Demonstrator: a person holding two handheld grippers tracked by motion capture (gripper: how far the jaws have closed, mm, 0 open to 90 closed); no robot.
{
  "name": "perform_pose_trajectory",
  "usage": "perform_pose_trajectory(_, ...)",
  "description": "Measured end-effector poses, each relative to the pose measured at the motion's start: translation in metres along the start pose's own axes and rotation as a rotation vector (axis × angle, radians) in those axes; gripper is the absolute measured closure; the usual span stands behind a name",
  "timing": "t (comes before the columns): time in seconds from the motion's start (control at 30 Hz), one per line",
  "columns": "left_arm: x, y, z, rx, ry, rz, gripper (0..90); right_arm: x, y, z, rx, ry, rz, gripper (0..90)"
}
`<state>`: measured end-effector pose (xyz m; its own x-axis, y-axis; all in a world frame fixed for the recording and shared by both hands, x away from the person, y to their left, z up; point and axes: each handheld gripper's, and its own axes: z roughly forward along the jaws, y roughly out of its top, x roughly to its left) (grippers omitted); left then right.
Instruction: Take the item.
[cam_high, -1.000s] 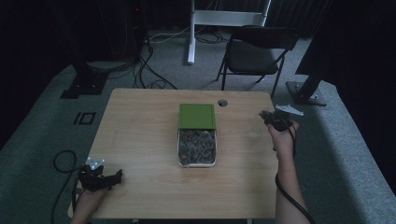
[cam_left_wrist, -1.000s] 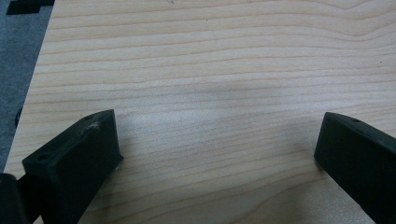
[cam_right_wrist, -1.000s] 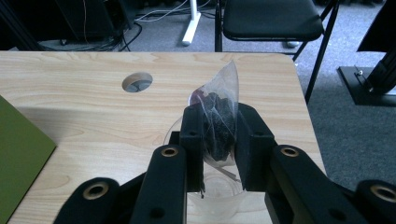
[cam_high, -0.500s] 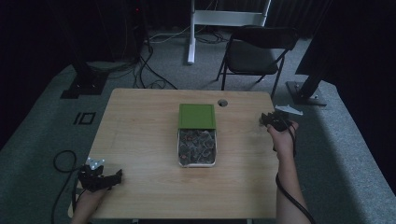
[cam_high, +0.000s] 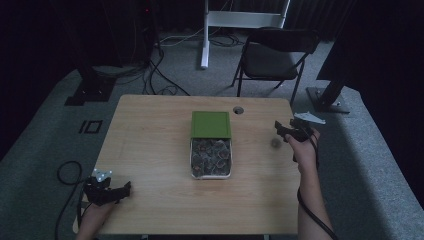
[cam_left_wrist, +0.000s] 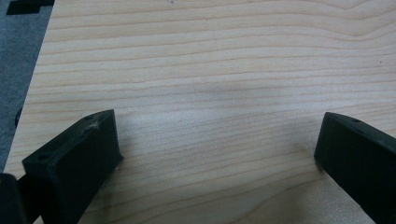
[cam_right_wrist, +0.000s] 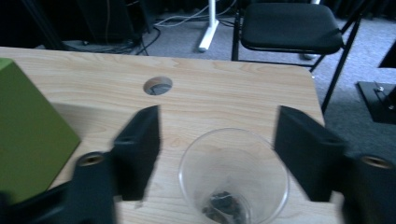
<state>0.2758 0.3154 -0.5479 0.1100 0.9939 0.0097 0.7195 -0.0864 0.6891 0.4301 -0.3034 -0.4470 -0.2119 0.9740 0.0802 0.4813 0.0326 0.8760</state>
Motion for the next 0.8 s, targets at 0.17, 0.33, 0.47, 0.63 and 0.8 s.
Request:
perform_pose_trajectory(0.17, 0.0, 0.0, 0.0, 0.0, 0.0, 0.0, 0.5, 0.004, -0.003, -0.004, 0.0, 0.026, 0.005, 16.2)
perform_pose_trajectory(0.33, 0.0, 0.0, 0.0, 0.0, 0.0, 0.0, 0.5, 0.007, -0.005, -0.011, 0.001, 0.046, 0.009, 15.5)
perform_pose_trajectory(0.47, 0.0, 0.0, 0.0, 0.0, 0.0, 0.0, 0.5, 0.01, -0.007, -0.017, 0.023, 0.065, -0.023, 13.9)
perform_pose_trajectory(0.63, 0.0, 0.0, 0.0, 0.0, 0.0, 0.0, 0.5, 0.014, -0.011, -0.024, 0.035, 0.071, -0.027, 14.0)
perform_pose_trajectory(0.8, 0.0, 0.0, 0.0, 0.0, 0.0, 0.0, 0.5, 0.017, -0.013, -0.031, 0.008, 0.07, -0.025, 14.0)
